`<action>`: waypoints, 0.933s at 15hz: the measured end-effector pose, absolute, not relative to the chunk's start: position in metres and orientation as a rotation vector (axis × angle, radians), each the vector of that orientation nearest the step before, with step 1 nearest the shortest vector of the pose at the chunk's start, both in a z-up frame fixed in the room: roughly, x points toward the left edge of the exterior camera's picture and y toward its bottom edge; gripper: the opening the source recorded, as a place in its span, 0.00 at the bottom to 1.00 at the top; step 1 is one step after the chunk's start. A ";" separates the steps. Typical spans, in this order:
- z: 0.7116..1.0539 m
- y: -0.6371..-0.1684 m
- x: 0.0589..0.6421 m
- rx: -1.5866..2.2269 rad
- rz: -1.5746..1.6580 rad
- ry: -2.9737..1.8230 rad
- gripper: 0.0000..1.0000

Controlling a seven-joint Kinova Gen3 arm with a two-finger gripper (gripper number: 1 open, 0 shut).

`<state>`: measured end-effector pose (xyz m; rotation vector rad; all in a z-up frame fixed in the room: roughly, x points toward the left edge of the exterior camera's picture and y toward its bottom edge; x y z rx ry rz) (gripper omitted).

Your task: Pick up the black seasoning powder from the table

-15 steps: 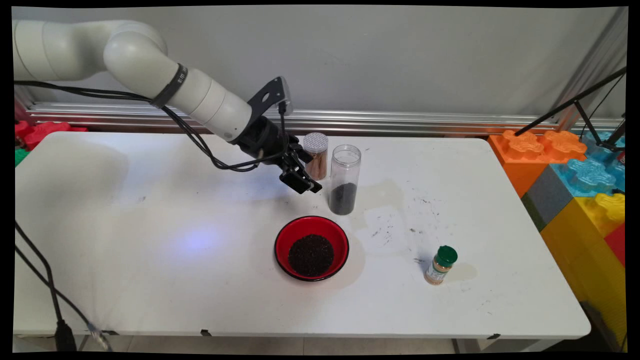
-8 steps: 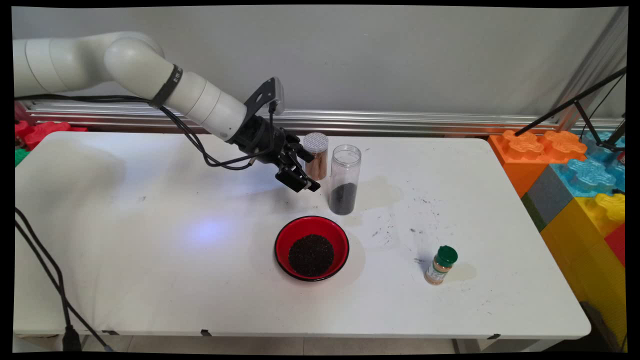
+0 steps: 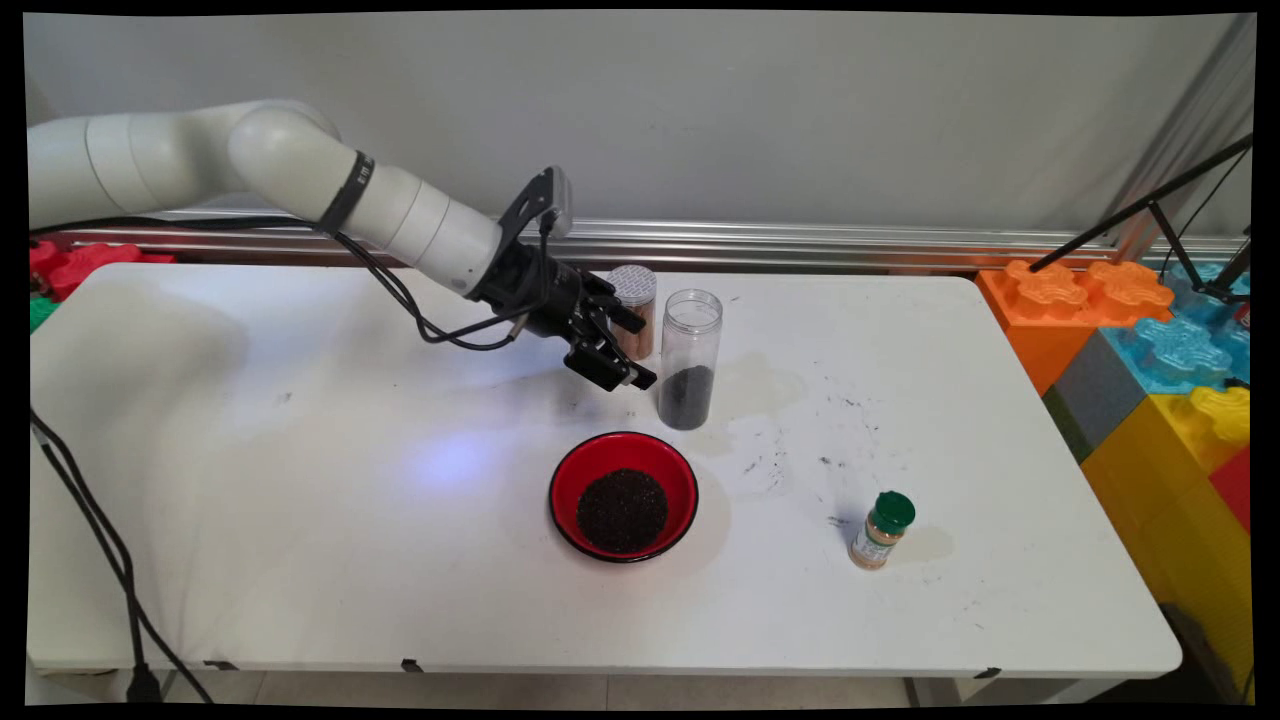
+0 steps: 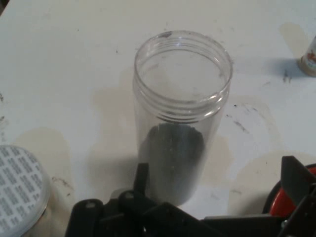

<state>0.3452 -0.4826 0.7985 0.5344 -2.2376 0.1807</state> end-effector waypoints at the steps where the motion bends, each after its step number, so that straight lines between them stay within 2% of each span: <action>1: 0.796 -0.484 0.344 0.535 0.184 -2.229 1.00; 14: 0.775 -0.499 0.321 0.578 0.197 -2.130 1.00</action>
